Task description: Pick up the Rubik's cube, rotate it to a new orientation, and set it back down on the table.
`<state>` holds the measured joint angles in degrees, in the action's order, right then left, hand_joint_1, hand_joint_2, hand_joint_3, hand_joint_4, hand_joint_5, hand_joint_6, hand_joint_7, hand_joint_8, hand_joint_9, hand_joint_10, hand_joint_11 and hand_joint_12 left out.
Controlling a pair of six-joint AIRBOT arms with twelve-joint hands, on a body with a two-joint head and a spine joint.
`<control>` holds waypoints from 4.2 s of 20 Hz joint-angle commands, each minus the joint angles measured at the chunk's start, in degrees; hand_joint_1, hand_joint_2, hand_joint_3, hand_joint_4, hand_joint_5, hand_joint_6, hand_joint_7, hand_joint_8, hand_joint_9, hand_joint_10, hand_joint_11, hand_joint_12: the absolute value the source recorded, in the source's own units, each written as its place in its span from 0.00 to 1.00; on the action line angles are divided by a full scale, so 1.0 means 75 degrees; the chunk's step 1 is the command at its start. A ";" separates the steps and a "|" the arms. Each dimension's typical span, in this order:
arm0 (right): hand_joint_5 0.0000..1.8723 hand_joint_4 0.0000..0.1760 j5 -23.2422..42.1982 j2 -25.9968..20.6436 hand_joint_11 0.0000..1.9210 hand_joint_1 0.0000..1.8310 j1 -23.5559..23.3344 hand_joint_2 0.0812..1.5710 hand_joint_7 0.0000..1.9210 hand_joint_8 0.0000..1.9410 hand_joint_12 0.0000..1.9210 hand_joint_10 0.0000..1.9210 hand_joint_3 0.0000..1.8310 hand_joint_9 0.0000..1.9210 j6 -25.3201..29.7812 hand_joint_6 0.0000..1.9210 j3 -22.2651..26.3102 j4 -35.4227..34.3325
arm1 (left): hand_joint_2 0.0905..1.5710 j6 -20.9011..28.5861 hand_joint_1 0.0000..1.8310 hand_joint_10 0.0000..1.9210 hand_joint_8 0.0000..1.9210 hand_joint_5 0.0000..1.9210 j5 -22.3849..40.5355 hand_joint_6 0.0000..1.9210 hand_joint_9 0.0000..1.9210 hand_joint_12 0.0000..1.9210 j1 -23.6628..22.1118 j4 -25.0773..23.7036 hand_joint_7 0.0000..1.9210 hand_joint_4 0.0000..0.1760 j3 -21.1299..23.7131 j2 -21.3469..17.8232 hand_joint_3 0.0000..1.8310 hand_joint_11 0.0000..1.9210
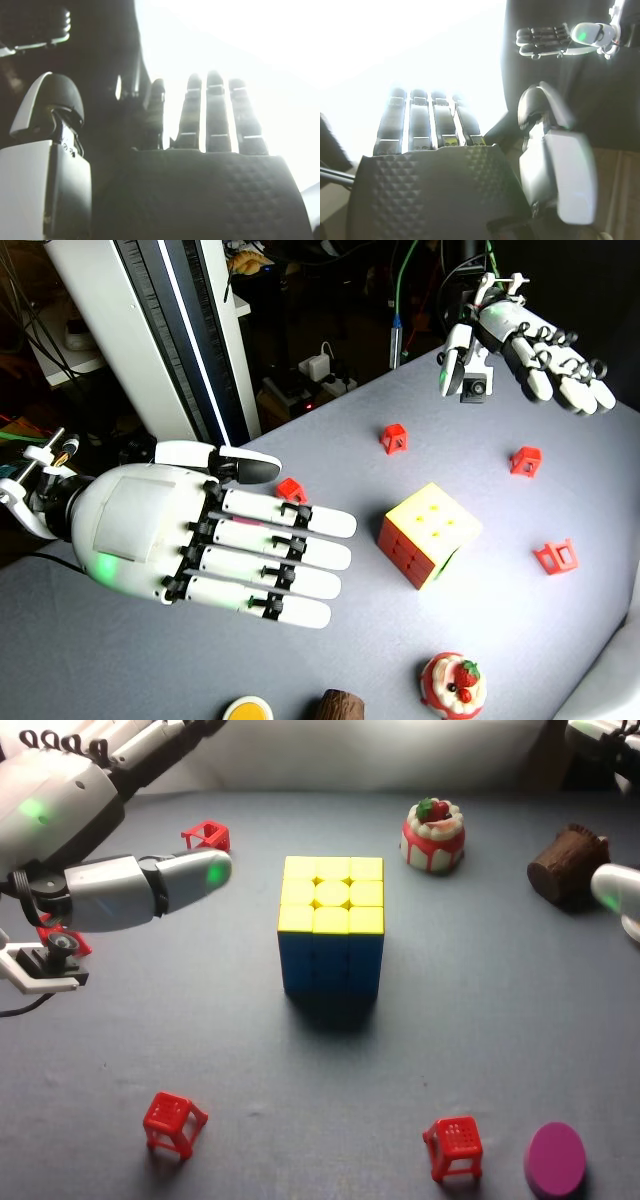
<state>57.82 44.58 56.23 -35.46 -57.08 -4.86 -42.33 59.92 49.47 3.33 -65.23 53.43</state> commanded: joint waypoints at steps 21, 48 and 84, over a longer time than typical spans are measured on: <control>0.00 0.00 0.0747 0.0124 0.00 0.26 0.0213 0.82 0.00 0.00 0.03 0.00 0.00 0.00 0.0048 0.00 0.0014 -0.0591 | 0.52 0.0723 0.39 0.00 0.00 0.00 -0.3502 0.00 0.00 0.22 -0.1826 -0.0447 0.00 0.14 -0.1399 0.1820 0.00 0.00; 0.00 0.00 0.0711 0.0218 0.00 0.25 0.0293 0.83 0.00 0.00 0.00 0.00 0.00 0.00 0.0048 0.00 -0.0056 -0.0459 | 0.76 0.0537 0.59 0.99 0.97 0.40 -0.4518 0.71 0.42 1.00 -0.2123 -0.0211 0.38 0.00 -0.2262 0.2777 0.01 0.49; 0.01 0.00 0.0861 0.2330 0.00 0.00 -0.0720 0.85 0.01 0.00 0.00 0.03 0.00 0.01 0.0048 0.00 -0.2386 0.0891 | 0.53 0.1186 0.66 1.00 0.93 0.42 -0.1200 0.68 0.38 1.00 -0.2421 -0.1683 0.40 0.00 -0.0883 0.1560 0.42 0.43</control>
<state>57.60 62.02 51.83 -35.42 -74.59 3.25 -34.35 41.58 32.40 -10.55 -72.05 65.39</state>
